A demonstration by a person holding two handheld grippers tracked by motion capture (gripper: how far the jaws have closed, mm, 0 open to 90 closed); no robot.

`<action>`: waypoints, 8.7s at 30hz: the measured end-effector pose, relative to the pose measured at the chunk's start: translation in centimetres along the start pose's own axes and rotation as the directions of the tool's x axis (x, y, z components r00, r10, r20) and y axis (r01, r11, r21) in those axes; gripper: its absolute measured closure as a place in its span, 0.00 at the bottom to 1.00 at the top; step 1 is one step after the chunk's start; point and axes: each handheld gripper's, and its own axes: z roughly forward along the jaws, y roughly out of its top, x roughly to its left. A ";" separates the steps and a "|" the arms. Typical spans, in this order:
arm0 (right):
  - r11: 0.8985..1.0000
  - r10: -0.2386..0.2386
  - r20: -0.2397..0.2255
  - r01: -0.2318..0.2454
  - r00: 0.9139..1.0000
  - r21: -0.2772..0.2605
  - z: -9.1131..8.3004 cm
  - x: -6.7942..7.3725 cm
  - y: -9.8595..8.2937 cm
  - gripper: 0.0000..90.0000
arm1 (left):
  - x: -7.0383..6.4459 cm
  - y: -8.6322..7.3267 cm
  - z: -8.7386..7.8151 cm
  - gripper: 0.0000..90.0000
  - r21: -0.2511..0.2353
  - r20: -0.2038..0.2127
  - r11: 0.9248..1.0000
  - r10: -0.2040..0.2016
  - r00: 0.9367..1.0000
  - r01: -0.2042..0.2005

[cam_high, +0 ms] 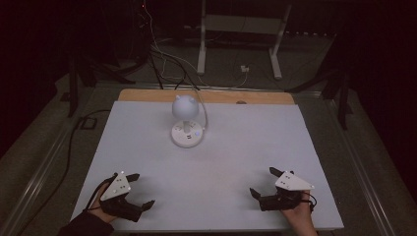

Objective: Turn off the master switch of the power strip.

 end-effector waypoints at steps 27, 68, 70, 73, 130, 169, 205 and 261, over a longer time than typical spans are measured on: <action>1.000 -0.014 0.019 0.014 1.000 -0.020 -0.3 0.6 0.6 0.00 | -0.6 2.0 0.8 0.00 0.056 0.079 0.998 0.014 0.997 -0.019; 0.999 -0.002 0.006 0.002 1.000 -0.050 -0.6 0.6 0.7 0.00 | 0.1 8.5 3.7 0.00 0.034 0.126 0.997 0.069 0.990 -0.074; 0.999 -0.001 0.007 0.002 1.000 -0.050 -0.6 0.6 0.7 0.00 | 0.2 8.8 3.9 0.00 0.031 0.119 0.997 0.071 0.990 -0.075; 0.999 -0.001 0.007 0.002 1.000 -0.051 -0.6 0.6 0.7 0.00 | 0.2 9.3 4.2 0.00 0.030 0.114 0.996 0.076 0.991 -0.080; 0.997 0.023 -0.022 -0.025 0.999 -0.074 -0.8 0.3 0.8 0.00 | 1.7 14.9 13.9 0.06 -0.004 -0.111 0.997 -0.071 0.991 0.071; 0.995 0.038 -0.038 -0.041 0.999 -0.086 -0.9 0.2 0.8 0.00 | 3.9 14.7 19.1 0.99 0.004 -0.296 0.995 -0.096 0.950 0.102; 0.995 0.040 -0.043 -0.044 0.998 -0.087 -1.0 0.2 0.8 0.00 | 3.2 14.0 22.0 1.00 0.210 -0.408 0.967 0.221 0.886 -0.144; 0.994 0.051 -0.040 -0.054 0.998 -0.094 -1.0 0.2 0.9 0.00 | 2.0 17.9 14.0 0.61 0.153 -0.104 0.988 0.007 0.995 0.009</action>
